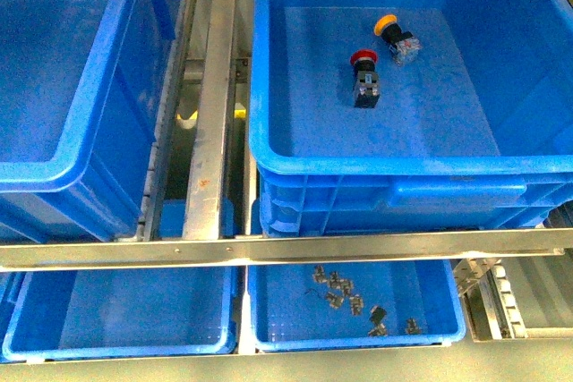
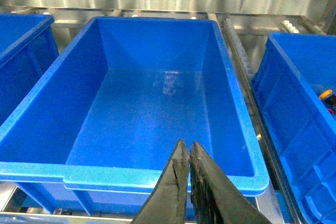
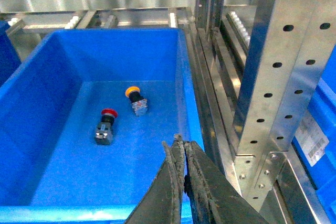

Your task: Pick red and yellow buttons and place in box

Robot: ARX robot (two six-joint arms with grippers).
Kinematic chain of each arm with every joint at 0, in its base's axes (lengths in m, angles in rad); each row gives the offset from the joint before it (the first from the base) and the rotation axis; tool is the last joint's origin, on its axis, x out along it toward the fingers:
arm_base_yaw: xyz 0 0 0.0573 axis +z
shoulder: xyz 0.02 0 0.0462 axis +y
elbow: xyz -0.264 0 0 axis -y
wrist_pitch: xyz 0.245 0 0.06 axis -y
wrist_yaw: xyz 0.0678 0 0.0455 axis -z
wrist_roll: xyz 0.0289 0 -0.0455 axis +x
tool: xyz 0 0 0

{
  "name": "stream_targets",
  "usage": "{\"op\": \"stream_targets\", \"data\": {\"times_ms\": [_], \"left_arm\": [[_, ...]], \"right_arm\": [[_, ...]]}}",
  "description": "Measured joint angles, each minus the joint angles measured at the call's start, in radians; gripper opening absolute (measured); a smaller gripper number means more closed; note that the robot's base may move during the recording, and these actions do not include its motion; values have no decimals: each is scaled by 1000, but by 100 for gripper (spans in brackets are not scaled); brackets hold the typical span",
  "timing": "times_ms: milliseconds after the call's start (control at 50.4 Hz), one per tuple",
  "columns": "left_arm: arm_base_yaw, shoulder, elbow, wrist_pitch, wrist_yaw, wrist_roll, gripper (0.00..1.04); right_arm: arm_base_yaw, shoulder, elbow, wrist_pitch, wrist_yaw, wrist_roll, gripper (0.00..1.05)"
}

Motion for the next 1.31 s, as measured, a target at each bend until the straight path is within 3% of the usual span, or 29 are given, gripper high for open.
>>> {"op": "stream_targets", "data": {"times_ms": [654,1011,1091,1309], "left_arm": [[0,0,0,0,0,0,3],[0,0,0,0,0,0,3],[0,0,0,0,0,0,3],[0,0,0,0,0,0,3]], "right_arm": [[0,-406,-1,-382,-1,0,4],[0,-512,-1,-489,-1,0,4],[-1,-632,-1,-642,-2,-1,4],[-2,-680,-1,-662,-1,-1,4]]}}
